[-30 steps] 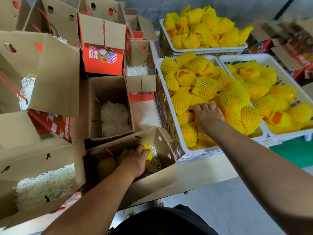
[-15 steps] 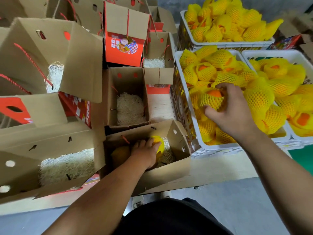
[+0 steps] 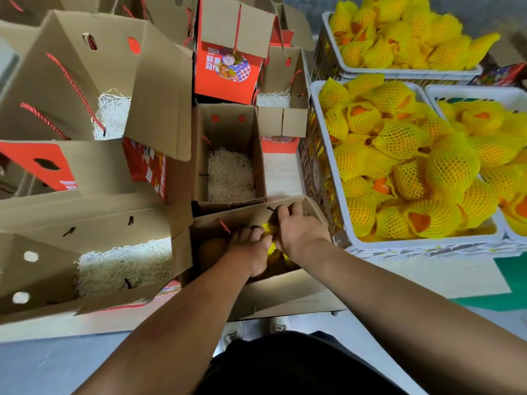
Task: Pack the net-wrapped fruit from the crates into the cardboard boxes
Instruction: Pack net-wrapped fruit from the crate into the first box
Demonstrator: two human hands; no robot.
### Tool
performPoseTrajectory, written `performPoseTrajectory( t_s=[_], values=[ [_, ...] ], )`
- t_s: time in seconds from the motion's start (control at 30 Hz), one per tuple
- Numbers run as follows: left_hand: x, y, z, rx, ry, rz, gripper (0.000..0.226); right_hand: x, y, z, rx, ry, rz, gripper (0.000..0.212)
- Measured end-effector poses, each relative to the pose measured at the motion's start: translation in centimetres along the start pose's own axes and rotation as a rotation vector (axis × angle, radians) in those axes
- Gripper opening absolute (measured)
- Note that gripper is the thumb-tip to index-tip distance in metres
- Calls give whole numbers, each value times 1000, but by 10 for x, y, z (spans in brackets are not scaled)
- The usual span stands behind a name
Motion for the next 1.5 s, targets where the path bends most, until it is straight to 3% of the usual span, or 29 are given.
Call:
performPoseTrajectory(
  t_s=[0.17,0.33,0.47,0.6,0.73,0.8,0.9,1.07,1.27,1.37,1.5],
  values=[
    [-2,0,-2,37,0,6,66,16,18,12,-93,98,114,41],
    [-3,0,-4,66,-7,13,69,20,30,11,-137,152,232,47],
    [-4,-3,-4,25,-1,1,76,19,35,6,-167,73,392,58],
    [-7,-6,-3,-86,27,24,79,11,40,5,-189,-33,434,48],
    [-21,-12,12,-319,38,-85,69,6,23,-10,25,-27,461,74],
    [-31,-11,25,-308,-40,-147,59,6,19,-15,-8,-26,449,65],
    [-42,-2,43,-233,-173,-57,51,0,21,-13,-98,-63,433,53],
    [-47,-3,47,-572,-221,59,80,-4,17,-17,-26,-46,471,36],
    [-52,-12,46,-544,-162,138,80,-4,11,-14,-97,-67,476,35],
    [-52,-10,54,-523,-198,34,55,-4,-4,-14,-51,-41,333,37],
    [-49,-5,56,-541,-305,-38,46,-7,-36,-33,62,-22,142,35]
  ],
)
Point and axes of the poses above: each hand's wrist, its own x-axis towards the middle knuckle, its own y-axis out of the palm, z = x × y, the point moved 3 cm from there along x, towards the middle knuckle
